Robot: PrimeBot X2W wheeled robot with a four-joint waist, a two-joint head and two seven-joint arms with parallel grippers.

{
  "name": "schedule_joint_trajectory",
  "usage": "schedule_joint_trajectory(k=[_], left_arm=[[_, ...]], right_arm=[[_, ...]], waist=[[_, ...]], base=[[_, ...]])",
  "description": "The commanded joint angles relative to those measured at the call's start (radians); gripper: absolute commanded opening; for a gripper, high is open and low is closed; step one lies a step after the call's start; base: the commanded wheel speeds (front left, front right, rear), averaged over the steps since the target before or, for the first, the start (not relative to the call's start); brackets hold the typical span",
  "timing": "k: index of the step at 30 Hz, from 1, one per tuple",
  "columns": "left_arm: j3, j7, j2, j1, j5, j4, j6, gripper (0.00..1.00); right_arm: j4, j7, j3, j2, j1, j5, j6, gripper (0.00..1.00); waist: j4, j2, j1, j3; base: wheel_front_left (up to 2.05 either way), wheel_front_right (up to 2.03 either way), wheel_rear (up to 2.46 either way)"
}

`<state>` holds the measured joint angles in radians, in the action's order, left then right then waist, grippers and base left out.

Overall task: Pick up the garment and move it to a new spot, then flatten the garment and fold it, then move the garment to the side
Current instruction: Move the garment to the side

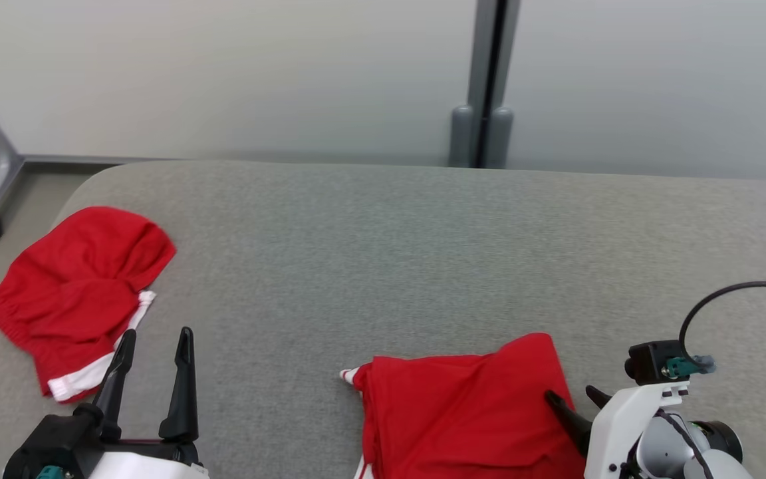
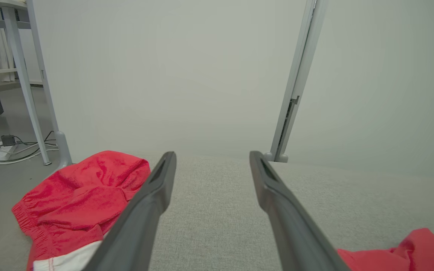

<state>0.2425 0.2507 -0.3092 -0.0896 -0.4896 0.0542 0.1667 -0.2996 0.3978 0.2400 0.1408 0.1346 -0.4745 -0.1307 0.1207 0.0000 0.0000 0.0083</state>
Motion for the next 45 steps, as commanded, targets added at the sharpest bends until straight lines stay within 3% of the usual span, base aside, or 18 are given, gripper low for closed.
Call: schedule_joint_trajectory(k=[1, 11, 12, 13, 14, 23, 36, 45], left_arm=[[0.001, 0.000, -0.003, 0.022, -0.002, 0.000, -0.007, 1.00], [0.008, 0.004, 0.000, 0.040, -0.006, -0.014, -0.017, 1.00], [0.008, 0.004, 0.000, 0.042, -0.006, -0.016, -0.017, 1.00], [0.008, 0.005, 0.001, 0.044, -0.006, -0.018, -0.017, 1.00], [0.007, 0.005, 0.001, 0.045, -0.006, -0.019, -0.017, 1.00], [0.041, -0.001, 0.003, 0.055, 0.008, -0.004, -0.034, 1.00], [0.109, -0.027, 0.018, 0.113, 0.037, 0.037, -0.052, 1.00], [0.148, -0.052, 0.016, 0.185, 0.058, 0.035, -0.078, 1.00]], right_arm=[[-0.029, 0.024, -0.008, 0.006, 0.018, -0.010, -0.001, 1.00], [-0.147, 0.126, -0.036, -0.031, 0.033, -0.021, -0.001, 1.00], [-0.148, 0.124, -0.034, -0.032, 0.035, -0.024, -0.001, 0.81], [-0.147, 0.120, -0.030, -0.032, 0.037, -0.027, -0.001, 0.29], [-0.143, 0.112, -0.027, -0.032, 0.039, -0.031, -0.001, 0.00], [-0.100, 0.019, -0.007, 0.013, 0.075, -0.045, -0.001, 0.00], [-0.037, -0.043, 0.084, 0.084, 0.197, -0.076, -0.001, 0.00], [-0.058, -0.081, 0.117, 0.122, 0.301, -0.116, -0.001, 0.00]], waist=[[0.040, 0.0000, 0.0000, 0.019], [0.104, 0.0000, 0.0000, 0.045], [0.106, 0.0000, 0.0000, 0.046], [0.106, 0.0000, 0.0000, 0.047], [0.106, 0.0000, 0.0000, 0.047], [0.033, 0.0000, 0.0000, 0.027], [-0.311, 0.0000, 0.0000, 0.063], [-0.440, 0.0000, 0.0000, 0.130]], base=[[0.00, 0.00, 0.00], [0.00, 0.00, 0.00], [0.00, 0.00, 0.00], [0.00, 0.00, 0.00], [0.00, 0.00, 0.00], [0.00, 0.00, 0.00], [0.00, 0.00, 0.00], [0.00, 0.00, 0.00]])
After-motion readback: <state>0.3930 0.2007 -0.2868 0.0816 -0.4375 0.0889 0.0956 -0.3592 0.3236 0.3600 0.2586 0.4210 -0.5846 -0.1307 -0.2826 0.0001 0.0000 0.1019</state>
